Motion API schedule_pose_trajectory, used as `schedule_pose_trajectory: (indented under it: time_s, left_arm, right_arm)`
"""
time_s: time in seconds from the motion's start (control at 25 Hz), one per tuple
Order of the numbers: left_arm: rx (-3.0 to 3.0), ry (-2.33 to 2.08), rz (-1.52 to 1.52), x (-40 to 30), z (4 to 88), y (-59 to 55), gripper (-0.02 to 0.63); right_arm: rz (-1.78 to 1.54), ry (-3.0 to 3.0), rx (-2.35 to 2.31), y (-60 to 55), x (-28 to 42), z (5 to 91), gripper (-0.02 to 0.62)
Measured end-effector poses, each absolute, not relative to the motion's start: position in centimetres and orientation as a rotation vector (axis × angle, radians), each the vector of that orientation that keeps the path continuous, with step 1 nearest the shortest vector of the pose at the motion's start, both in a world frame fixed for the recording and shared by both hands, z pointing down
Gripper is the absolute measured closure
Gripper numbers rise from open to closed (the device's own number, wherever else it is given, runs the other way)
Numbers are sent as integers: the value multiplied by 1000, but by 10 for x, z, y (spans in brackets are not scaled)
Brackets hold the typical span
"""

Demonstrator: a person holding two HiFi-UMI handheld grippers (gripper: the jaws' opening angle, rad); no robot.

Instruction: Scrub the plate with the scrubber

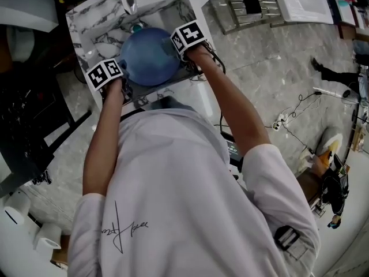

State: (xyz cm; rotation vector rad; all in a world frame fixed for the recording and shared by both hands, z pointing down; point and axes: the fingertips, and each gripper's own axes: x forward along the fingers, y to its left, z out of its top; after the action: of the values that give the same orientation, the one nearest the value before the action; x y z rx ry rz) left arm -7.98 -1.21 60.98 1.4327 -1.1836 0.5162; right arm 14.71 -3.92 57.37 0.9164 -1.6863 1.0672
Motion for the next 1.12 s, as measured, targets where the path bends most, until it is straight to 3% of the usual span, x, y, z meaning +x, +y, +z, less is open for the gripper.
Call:
schedule_pose_trajectory:
  time_s: [0.64,1.12]
  left_arm:
    - [1644,-1355,383,-87,523,-24,508]
    - [2002,-1502,347,-64,416,-22,509]
  right_arm:
    - [894,-2178,1091,-45,144,483,528]
    - [646,-2471,1311,-36,151,368,528]
